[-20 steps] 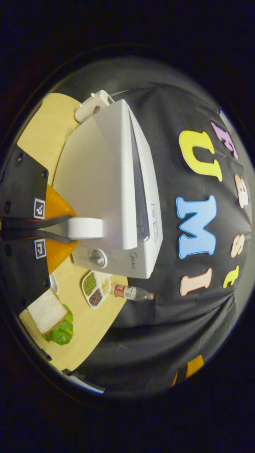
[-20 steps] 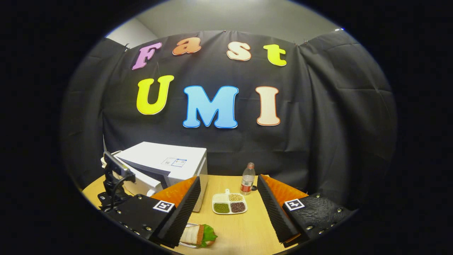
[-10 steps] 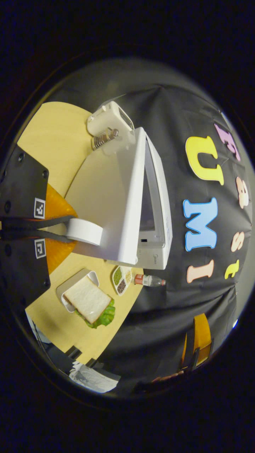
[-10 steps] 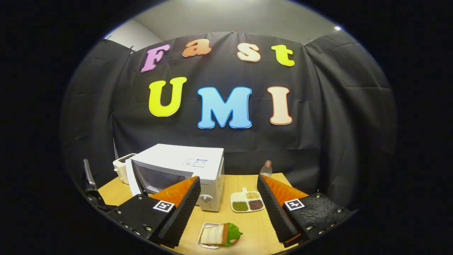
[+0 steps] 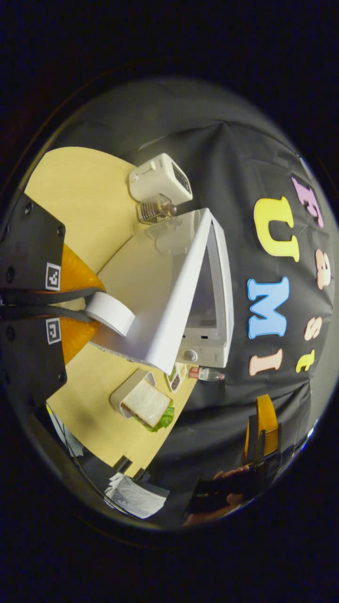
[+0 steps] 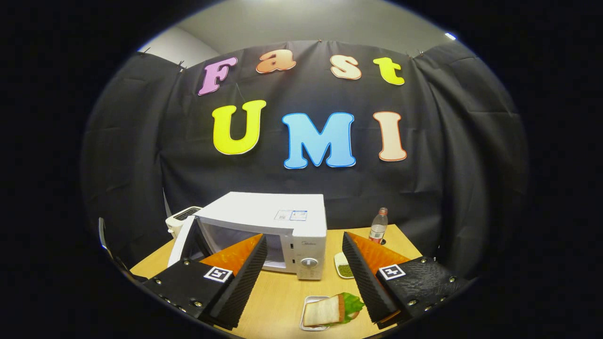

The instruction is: Open the microwave oven with the left hand, put the food in, and close the microwave oven.

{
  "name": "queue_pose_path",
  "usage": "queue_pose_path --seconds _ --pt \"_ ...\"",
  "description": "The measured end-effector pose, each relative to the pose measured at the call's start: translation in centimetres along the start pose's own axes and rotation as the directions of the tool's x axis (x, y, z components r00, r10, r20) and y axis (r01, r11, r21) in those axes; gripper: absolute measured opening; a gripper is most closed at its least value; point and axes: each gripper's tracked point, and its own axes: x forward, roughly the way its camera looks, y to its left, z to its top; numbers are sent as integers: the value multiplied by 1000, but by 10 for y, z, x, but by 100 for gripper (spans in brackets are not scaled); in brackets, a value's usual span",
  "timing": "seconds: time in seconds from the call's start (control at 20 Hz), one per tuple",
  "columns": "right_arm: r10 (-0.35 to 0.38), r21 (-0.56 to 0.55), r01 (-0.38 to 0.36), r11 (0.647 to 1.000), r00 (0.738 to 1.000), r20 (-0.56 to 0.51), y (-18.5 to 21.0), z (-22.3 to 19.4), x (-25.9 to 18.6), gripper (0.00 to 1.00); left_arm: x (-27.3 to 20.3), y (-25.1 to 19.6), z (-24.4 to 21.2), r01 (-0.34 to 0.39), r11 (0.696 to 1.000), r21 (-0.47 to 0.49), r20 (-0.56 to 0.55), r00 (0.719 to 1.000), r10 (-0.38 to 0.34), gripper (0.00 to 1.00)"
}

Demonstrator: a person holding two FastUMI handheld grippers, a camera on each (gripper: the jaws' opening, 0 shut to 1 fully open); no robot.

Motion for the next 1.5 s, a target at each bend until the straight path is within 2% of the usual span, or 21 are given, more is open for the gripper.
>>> queue_pose_path --seconds 0.3,0.35,0.4,0.5,0.6,0.8,1.0,1.1,1.2,1.25,1.3,1.35,1.4,1.45,1.5 --pt "-7 -1 7 1000 1000 -14 31 -9 0 97 -39 77 -31 -18 1000 22 -43 999 18 7" --pt "3 4 -3 1000 1000 -17 37 -10 0 97 -45 91 -34 -29 999 19 -47 998 30 10" --pt "25 20 -25 999 999 -20 44 -13 0 97 -48 107 -40 -40 999 10 -50 998 40 7" --pt "112 116 -111 987 994 -1 63 -11 0 97 -54 129 -43 -43 999 -3 -51 998 42 7" --pt "142 185 -137 973 990 -16 64 -17 2 97 -58 146 -47 -44 999 2 -44 998 44 7" --pt "81 260 -54 964 992 -94 33 -38 11 98 -60 163 -50 -35 999 3 -21 999 35 7" --pt "-51 220 85 972 986 -156 -31 -63 15 98 -63 166 -50 -28 1000 -7 1 1000 28 11" --pt "-91 206 137 969 972 -217 -64 -86 18 98 -61 165 -52 -27 999 -27 1 1000 27 12" --pt "-84 224 154 962 952 -295 -86 -112 21 98 -64 166 -56 -23 998 -60 -9 1000 23 19" --pt "-73 234 159 959 938 -339 -98 -128 23 98 -66 170 -57 -38 997 -67 -11 999 37 18" --pt "-58 248 161 955 924 -379 -108 -142 26 98 -73 173 -59 -54 996 -74 -13 999 53 22" --pt "-37 260 158 953 908 -417 -117 -155 27 92 -79 175 -62 -70 994 -83 -24 997 68 31" --pt "-16 264 149 953 894 -449 -123 -170 31 96 -84 178 -67 -88 992 -89 -42 996 85 40" --pt "11 269 137 953 876 -483 -128 -183 31 96 -91 180 -72 -114 989 -95 -60 992 109 45" --pt "38 269 121 955 855 -517 -131 -196 29 96 -100 184 -72 -153 983 -98 -66 987 147 43"
